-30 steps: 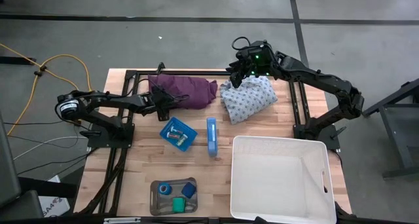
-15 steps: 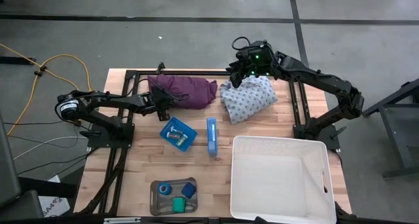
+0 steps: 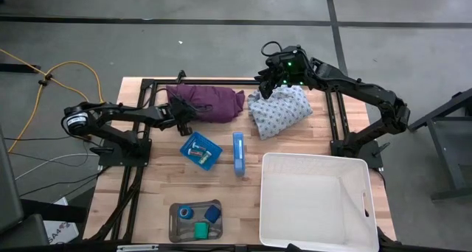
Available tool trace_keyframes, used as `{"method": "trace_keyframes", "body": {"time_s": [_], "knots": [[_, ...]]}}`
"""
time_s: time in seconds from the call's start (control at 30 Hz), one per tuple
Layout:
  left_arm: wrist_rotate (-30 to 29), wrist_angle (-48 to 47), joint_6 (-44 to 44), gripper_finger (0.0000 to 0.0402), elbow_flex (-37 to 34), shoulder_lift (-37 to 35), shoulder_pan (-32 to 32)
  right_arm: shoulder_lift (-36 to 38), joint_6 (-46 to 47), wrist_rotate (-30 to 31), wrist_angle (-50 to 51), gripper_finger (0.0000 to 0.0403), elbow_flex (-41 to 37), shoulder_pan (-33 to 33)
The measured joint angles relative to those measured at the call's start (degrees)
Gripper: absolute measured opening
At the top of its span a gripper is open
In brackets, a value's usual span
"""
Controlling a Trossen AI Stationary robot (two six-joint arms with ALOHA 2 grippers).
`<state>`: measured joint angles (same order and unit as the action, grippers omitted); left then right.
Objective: Pick & Place Medicine items
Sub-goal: Put the purple scrubs into the white bin
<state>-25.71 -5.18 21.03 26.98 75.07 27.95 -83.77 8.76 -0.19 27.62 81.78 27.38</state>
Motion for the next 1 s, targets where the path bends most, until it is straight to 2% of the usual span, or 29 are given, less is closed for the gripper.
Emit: {"method": "trace_keyframes", "body": {"time_s": [0.13, 0.5, 1.0], "knots": [[-0.1, -0.1, -0.1, 0.0009, 0.0, -3.1, -0.4, 0.0, 0.0, 0.0, 0.0, 0.0110, 0.0, 0.0], [-1.6, -1.0, 2.5, 0.0020, 0.0, -13.9, -0.9, 0.0, 0.0, 0.0, 0.0, 0.0110, 0.0, 0.0], [-1.6, -1.7, 2.5, 0.0013, 0.0, -14.9, -0.9, 0.0, 0.0, 0.0, 0.0, 0.0110, 0.0, 0.0]]}}
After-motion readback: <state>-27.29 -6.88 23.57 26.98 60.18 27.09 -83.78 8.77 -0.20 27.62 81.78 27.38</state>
